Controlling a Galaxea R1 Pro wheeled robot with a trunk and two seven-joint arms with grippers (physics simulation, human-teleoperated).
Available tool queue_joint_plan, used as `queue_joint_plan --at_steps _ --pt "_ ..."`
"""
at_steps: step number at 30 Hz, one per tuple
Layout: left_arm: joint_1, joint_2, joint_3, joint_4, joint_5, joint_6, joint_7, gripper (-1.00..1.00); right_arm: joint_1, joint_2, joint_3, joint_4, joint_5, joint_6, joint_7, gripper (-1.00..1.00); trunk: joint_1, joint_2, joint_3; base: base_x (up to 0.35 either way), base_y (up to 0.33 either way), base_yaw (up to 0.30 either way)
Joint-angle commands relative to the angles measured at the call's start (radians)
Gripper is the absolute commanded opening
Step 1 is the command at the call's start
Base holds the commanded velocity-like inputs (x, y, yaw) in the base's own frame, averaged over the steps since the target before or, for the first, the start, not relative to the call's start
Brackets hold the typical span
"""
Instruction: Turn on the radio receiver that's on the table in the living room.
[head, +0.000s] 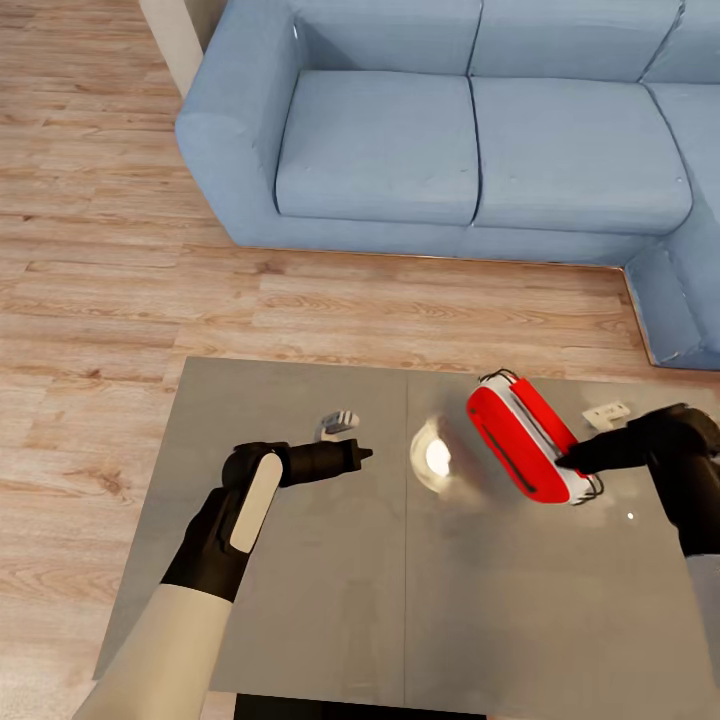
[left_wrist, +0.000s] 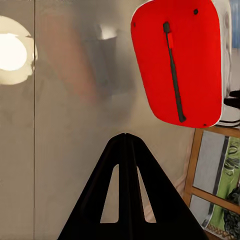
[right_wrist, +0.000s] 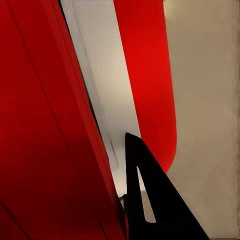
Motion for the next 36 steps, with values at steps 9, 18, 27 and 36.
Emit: queue_joint_plan --at_steps 9,18,27,36 --pt "0.0 0.0 0.0 -0.001 0.0 0.001 0.0 -1.0 0.0 0.05 -0.002 0.069 -0.015 -0.016 -0.131 -1.0 0.0 0.0 0.0 0.0 0.0 0.0" --pt "0.0 0.0 0.0 -0.003 0.0 0.002 -0.001 -1.0 0.0 0.062 -0.01 0.107 -0.026 -0.09 -0.153 -1.0 0.0 0.0 0.0 0.0 0.0 0.0" --pt "0.0 0.0 0.0 -0.002 0.0 0.002 -0.002 -1.0 -0.001 0.112 -0.1 0.11 -0.027 -0.193 -0.154 -1.0 0.0 0.0 0.0 0.0 0.0 0.0" --pt "0.0 0.0 0.0 -0.002 0.0 0.002 -0.003 -1.0 0.0 0.118 -0.11 0.124 -0.028 -0.207 -0.154 -1.0 0.0 0.0 0.0 0.0 0.0 0.0"
